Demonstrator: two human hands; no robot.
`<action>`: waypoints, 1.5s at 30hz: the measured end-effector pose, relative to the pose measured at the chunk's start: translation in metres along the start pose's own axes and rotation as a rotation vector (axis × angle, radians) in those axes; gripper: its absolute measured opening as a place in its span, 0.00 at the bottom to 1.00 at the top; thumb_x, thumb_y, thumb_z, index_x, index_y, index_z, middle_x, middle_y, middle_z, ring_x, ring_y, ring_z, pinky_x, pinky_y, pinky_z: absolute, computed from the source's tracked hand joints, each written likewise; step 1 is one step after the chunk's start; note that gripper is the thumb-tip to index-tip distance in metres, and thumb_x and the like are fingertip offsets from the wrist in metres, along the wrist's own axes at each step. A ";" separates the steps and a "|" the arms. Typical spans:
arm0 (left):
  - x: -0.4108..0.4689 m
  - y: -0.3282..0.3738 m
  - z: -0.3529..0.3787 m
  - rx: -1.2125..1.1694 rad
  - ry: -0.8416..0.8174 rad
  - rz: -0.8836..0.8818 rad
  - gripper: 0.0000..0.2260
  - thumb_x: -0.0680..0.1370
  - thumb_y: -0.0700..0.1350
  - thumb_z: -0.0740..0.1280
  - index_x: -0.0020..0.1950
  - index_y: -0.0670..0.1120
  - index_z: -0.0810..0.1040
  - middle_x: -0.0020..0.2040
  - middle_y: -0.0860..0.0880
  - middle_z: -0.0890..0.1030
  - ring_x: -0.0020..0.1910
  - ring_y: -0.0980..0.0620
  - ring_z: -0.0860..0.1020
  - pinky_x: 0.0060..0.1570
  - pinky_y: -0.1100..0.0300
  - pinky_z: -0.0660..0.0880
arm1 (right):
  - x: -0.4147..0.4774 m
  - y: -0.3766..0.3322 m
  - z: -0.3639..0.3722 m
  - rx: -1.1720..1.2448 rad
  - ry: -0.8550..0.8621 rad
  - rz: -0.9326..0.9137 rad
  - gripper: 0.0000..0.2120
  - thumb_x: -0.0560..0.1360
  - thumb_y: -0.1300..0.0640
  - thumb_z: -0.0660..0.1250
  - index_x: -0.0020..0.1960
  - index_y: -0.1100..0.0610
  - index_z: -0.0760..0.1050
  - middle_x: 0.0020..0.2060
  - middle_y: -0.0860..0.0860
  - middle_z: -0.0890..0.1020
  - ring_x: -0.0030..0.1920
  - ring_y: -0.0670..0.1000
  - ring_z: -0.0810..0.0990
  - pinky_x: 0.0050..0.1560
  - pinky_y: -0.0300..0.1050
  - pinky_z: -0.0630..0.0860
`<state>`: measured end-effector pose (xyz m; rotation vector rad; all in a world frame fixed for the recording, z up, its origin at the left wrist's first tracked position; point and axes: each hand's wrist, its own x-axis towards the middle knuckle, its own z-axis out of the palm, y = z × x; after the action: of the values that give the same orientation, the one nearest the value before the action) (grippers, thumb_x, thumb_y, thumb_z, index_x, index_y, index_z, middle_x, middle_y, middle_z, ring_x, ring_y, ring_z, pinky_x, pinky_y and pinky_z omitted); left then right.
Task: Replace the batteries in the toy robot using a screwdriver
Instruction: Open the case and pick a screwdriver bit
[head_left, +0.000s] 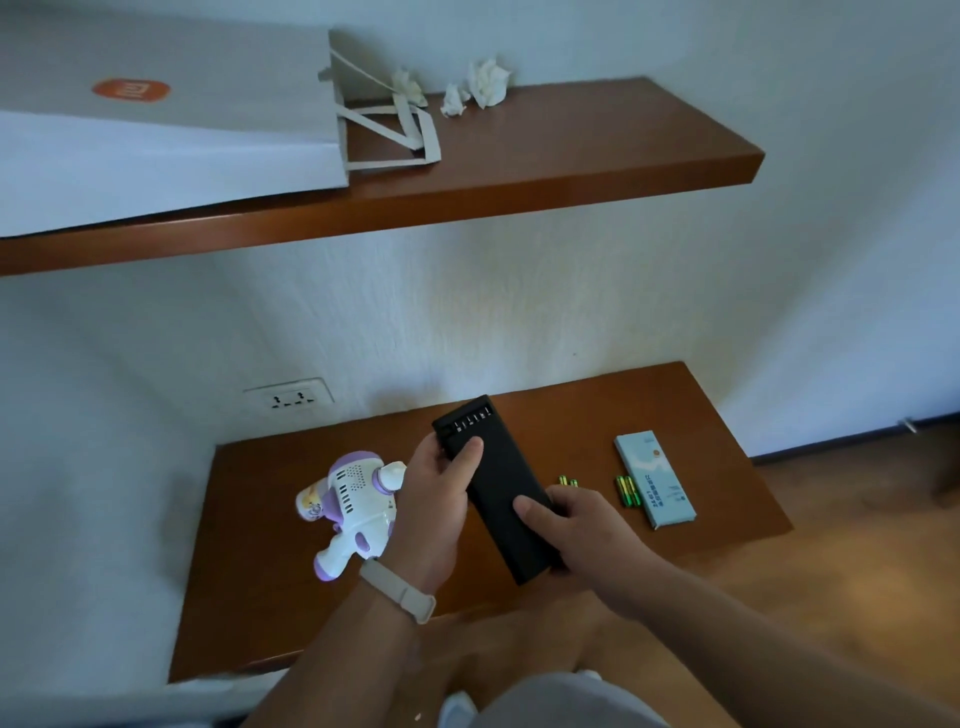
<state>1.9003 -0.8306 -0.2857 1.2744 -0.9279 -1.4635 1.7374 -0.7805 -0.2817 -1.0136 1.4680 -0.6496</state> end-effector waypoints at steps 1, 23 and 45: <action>-0.001 0.000 0.003 -0.007 0.005 -0.005 0.08 0.82 0.51 0.66 0.58 0.50 0.81 0.49 0.49 0.86 0.51 0.48 0.85 0.49 0.49 0.83 | -0.001 0.000 -0.003 -0.024 0.012 -0.022 0.17 0.73 0.37 0.68 0.48 0.50 0.80 0.39 0.52 0.85 0.39 0.51 0.85 0.36 0.42 0.81; -0.004 0.001 0.033 -0.073 -0.110 -0.050 0.09 0.82 0.47 0.65 0.50 0.53 0.86 0.51 0.46 0.86 0.52 0.48 0.85 0.47 0.54 0.82 | -0.010 0.016 -0.040 0.070 -0.093 -0.020 0.10 0.76 0.50 0.70 0.57 0.49 0.78 0.49 0.46 0.86 0.51 0.47 0.85 0.54 0.48 0.82; 0.038 0.024 0.000 -0.354 0.191 -0.131 0.09 0.81 0.50 0.68 0.55 0.47 0.81 0.44 0.48 0.88 0.44 0.50 0.87 0.35 0.56 0.82 | -0.015 0.006 -0.019 0.138 -0.124 -0.037 0.21 0.70 0.41 0.68 0.49 0.59 0.80 0.42 0.53 0.85 0.46 0.52 0.84 0.48 0.44 0.80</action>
<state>1.9046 -0.8735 -0.2727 1.2004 -0.4417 -1.4972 1.7165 -0.7680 -0.2761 -0.9588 1.2820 -0.6929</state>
